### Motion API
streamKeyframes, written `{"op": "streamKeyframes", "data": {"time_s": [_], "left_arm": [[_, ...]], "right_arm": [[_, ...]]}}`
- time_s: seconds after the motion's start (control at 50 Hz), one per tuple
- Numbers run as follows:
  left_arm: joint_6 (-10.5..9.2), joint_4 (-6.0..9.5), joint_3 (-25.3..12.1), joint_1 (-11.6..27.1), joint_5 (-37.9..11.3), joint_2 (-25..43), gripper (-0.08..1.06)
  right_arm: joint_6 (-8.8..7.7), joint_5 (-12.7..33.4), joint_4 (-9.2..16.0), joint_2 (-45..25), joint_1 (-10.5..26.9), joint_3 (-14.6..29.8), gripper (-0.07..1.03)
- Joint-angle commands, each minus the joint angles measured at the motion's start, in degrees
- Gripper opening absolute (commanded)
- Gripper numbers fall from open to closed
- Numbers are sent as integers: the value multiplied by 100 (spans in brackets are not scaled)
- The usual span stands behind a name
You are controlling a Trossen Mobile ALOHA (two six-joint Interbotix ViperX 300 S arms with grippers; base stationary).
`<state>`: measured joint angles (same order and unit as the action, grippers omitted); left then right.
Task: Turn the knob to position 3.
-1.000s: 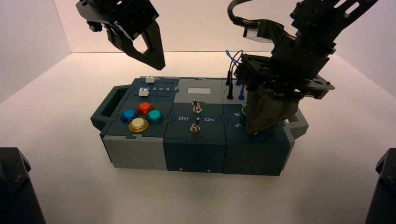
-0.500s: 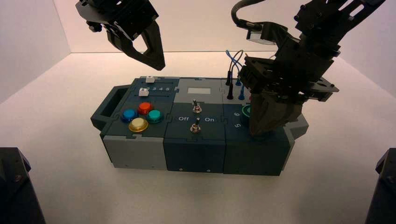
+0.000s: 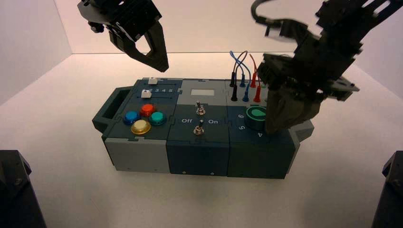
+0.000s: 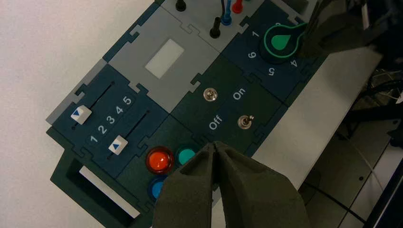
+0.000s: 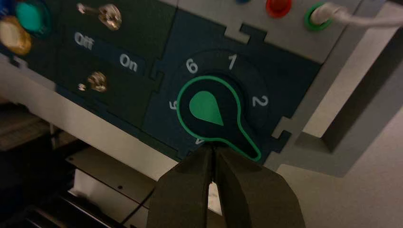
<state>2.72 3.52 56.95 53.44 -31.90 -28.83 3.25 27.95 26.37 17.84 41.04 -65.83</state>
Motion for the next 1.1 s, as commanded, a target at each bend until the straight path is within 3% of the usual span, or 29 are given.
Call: {"op": "streamKeyframes", "data": {"time_s": [0.02, 0.36, 0.76, 0.96, 1.1], "left_arm": [[26, -9, -53, 26, 18, -62, -3], [26, -9, -53, 26, 18, -62, -3], [53, -18, -53, 26, 18, -53, -3], [53, -9, -53, 26, 18, -62, -3], [44, -9, -53, 26, 18, -62, -3]], "right_arm": [[26, 44, 0, 211, -35, 97, -2], [26, 79, 26, 281, -35, 62, -2], [35, 290, 97, 853, -35, 158, -2], [193, 448, 62, 1397, -62, 88, -2], [193, 562, -62, 1529, -308, -88, -2]]}}
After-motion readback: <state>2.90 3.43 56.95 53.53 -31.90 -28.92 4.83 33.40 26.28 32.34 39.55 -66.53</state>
